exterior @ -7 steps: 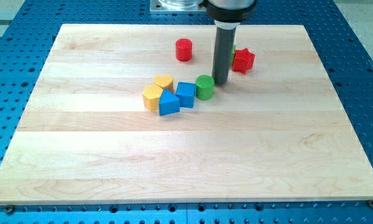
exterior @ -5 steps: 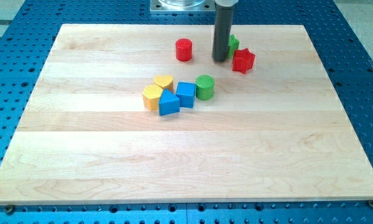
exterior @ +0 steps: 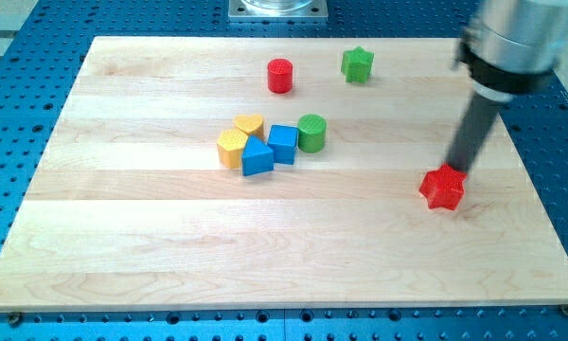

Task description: Slide the red star to the bottom right side of the board

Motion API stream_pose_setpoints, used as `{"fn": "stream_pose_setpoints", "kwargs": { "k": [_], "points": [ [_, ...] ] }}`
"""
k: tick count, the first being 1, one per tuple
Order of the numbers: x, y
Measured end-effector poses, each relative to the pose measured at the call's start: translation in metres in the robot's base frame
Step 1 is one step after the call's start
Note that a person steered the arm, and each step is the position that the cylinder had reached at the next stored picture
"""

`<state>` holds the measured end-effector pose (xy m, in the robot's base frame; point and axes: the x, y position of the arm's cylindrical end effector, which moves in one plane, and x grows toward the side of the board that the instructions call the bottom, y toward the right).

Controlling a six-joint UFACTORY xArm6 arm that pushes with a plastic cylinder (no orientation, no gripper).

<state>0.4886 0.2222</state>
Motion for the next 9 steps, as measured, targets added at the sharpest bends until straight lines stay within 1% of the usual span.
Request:
{"fn": "stream_pose_setpoints", "kwargs": {
  "k": [1, 2, 3, 4, 5, 6, 7, 8, 9],
  "points": [
    [0.024, -0.010],
    [-0.022, -0.014],
    [-0.012, -0.069],
    [0.026, -0.052],
    [0.045, -0.030],
    [0.026, -0.028],
    [0.029, 0.016],
    [0.038, 0.017],
    [0.051, -0.003]
  ]
}}
